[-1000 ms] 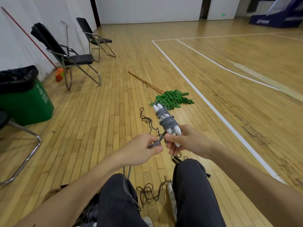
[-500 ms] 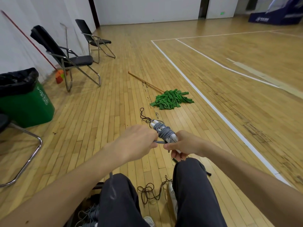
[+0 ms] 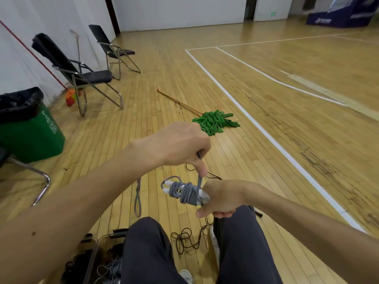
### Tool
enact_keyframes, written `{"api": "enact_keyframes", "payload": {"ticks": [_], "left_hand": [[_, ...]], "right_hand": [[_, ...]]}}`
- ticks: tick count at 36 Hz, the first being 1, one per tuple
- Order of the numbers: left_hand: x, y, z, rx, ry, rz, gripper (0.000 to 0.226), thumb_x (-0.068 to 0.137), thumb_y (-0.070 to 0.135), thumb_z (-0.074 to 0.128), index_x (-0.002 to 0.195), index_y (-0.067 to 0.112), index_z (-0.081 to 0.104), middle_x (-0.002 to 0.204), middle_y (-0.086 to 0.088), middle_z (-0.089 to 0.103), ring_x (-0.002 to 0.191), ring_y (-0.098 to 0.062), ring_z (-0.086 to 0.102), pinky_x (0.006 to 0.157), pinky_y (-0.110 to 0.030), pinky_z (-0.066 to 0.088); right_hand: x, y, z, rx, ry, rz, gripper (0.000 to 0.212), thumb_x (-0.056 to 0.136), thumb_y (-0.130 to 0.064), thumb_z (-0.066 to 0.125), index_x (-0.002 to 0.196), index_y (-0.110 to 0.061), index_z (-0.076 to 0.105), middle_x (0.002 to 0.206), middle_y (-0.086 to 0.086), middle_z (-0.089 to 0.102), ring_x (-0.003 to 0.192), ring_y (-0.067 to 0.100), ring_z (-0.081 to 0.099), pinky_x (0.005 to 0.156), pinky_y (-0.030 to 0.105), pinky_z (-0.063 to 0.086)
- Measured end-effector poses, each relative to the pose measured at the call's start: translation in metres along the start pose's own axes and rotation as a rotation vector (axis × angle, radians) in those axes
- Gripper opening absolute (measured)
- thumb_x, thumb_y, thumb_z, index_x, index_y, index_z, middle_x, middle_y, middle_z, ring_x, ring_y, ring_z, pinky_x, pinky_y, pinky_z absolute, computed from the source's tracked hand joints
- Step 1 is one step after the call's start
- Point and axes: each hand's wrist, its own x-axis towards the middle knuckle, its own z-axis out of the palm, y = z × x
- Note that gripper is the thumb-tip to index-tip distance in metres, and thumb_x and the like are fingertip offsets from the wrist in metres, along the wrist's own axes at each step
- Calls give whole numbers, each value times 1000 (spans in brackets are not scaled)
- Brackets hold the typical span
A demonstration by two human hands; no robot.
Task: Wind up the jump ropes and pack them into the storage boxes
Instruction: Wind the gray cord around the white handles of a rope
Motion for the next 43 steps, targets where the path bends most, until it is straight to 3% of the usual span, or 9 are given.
{"api": "enact_keyframes", "payload": {"ticks": [3, 7, 12, 22, 26, 29, 32, 38, 43], "left_hand": [[1, -4, 1, 27, 2, -15, 53, 71, 73, 67, 69, 23, 50, 62, 14, 44, 61, -1, 39, 53, -19, 33], [4, -8, 7, -1, -27, -69, 61, 65, 78, 66, 68, 19, 53, 60, 11, 46, 57, -3, 38, 55, -22, 35], [2, -23, 18, -129, -31, -159, 74, 52, 87, 61, 61, 14, 52, 55, 7, 44, 53, -8, 39, 54, -27, 35], [-12, -35, 61, -748, -30, -341, 73, 60, 92, 55, 47, 22, 43, 46, 10, 34, 47, -12, 32, 51, -30, 27], [-12, -68, 141, -987, -139, -543, 65, 79, 70, 56, 58, 9, 56, 50, 0, 48, 47, -13, 45, 46, -25, 38], [-24, -91, 196, -1066, -248, -692, 39, 85, 51, 77, 80, 14, 66, 69, 0, 61, 68, -20, 58, 70, -44, 57], [-34, -35, 133, -1119, -241, -534, 32, 103, 15, 49, 71, 16, 48, 54, 10, 42, 50, -5, 33, 55, -22, 33], [-32, 15, 97, -1339, -205, -545, 64, 99, 68, 17, 71, 17, 44, 52, 4, 30, 49, -13, 20, 49, -27, 20], [-32, 21, 98, -1332, -180, -538, 60, 102, 64, 17, 80, 15, 43, 53, 3, 27, 47, -14, 20, 48, -29, 18]], "right_hand": [[-6, -3, 2, -64, -31, 5, 40, 97, -36, 65, 66, -13, 54, 44, -8, 51, 41, 10, 45, 62, 29, 44], [-11, -9, 5, -129, 14, -8, 34, 96, -38, 66, 87, -5, 64, 68, 4, 61, 57, 15, 54, 64, 27, 45], [-20, -16, 10, -169, 162, -110, 31, 93, -36, 71, 76, -26, 46, 71, -7, 51, 62, 7, 47, 58, 24, 36], [-31, -17, -6, 17, 320, -273, 31, 84, -35, 81, 78, -18, 56, 69, 1, 61, 52, 5, 50, 52, 17, 40], [-33, -16, -15, 121, 380, -344, 31, 80, -31, 85, 77, -12, 60, 68, 6, 63, 53, 3, 51, 52, 21, 41], [-32, -16, -19, 215, 429, -370, 29, 79, -25, 86, 75, -14, 60, 61, -7, 57, 49, 1, 51, 49, 16, 39], [-27, -11, -23, 278, 463, -376, 26, 80, -24, 85, 82, -10, 64, 63, -5, 59, 48, 1, 50, 48, 18, 38], [-16, 5, -28, 569, 528, -357, 29, 80, -17, 85, 84, 4, 67, 59, 3, 60, 52, 16, 49, 48, 25, 39], [-8, 13, -28, 699, 505, -297, 22, 82, -15, 83, 81, -6, 64, 60, 2, 59, 59, 19, 50, 51, 23, 42]]}}
